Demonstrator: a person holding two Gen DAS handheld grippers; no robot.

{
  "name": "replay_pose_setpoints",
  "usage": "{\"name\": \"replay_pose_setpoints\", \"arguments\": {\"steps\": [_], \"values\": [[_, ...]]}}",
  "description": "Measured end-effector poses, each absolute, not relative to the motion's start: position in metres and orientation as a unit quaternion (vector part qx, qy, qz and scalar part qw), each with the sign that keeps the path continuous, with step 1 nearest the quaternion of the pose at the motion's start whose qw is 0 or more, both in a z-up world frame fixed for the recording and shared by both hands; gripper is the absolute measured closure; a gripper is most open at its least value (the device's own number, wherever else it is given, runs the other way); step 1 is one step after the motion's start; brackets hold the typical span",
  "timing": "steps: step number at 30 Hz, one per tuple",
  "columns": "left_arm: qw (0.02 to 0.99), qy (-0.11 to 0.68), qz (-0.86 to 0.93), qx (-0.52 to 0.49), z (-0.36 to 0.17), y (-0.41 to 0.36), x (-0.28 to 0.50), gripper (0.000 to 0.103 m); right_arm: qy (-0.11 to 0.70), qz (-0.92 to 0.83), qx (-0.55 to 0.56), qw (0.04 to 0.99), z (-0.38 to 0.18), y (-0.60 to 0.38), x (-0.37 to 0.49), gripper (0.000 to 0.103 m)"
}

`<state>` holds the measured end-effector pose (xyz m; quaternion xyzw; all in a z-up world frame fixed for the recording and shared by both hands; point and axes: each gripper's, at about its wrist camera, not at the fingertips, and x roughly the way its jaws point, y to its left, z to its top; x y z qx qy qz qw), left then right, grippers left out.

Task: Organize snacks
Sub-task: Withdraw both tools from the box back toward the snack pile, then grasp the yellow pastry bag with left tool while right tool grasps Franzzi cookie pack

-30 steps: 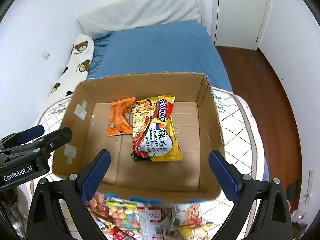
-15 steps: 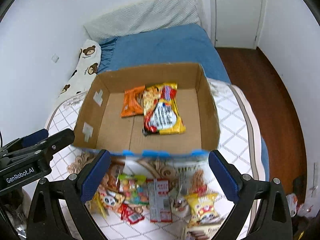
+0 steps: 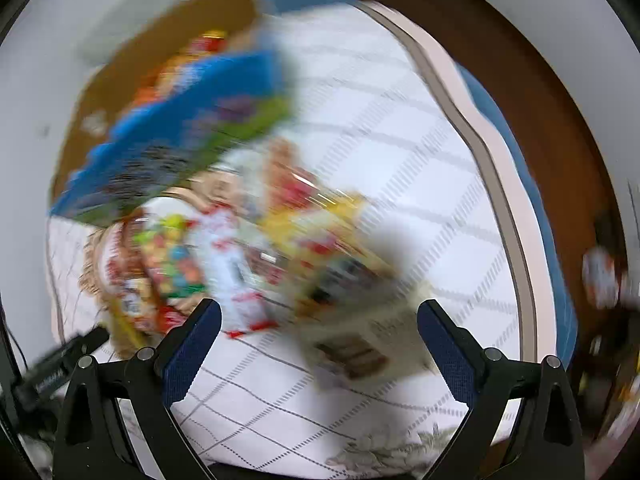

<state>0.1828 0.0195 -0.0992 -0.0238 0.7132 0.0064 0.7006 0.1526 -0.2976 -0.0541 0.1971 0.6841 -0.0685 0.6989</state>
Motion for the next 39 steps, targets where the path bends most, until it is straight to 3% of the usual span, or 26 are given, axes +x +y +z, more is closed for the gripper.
{"name": "replay_pose_setpoints", "arguments": {"steps": [9, 13, 16, 17, 23, 29, 34, 39], "values": [[0.672, 0.740, 0.004, -0.029, -0.129, 0.009, 0.164, 0.015, 0.691, -0.144, 0.406, 0.580, -0.126, -0.350, 0.083, 0.003], [0.669, 0.743, 0.002, -0.027, -0.134, 0.003, 0.162, 0.015, 0.686, -0.157, 0.429, 0.566, -0.141, -0.344, 0.091, 0.003], [0.671, 0.741, 0.008, -0.029, -0.133, 0.005, 0.163, 0.015, 0.690, -0.167, 0.385, 0.590, -0.148, -0.335, 0.113, 0.011], [0.673, 0.739, 0.011, -0.031, -0.132, 0.011, 0.162, 0.015, 0.701, -0.162, 0.347, 0.602, -0.151, -0.328, 0.122, 0.017], [0.680, 0.730, 0.034, -0.054, -0.129, 0.045, 0.156, 0.015, 0.747, -0.051, 0.117, 0.653, -0.146, -0.263, 0.135, 0.028], [0.689, 0.722, 0.038, -0.056, -0.133, 0.077, 0.153, 0.015, 0.751, 0.053, -0.054, 0.655, -0.144, -0.185, 0.126, 0.031], [0.680, 0.730, 0.043, -0.057, -0.137, 0.116, 0.170, 0.015, 0.765, 0.066, -0.030, 0.639, -0.152, -0.167, 0.123, 0.022], [0.690, 0.722, 0.011, -0.038, -0.141, 0.126, 0.195, 0.015, 0.770, 0.058, 0.003, 0.636, -0.154, -0.172, 0.121, 0.022]]}}
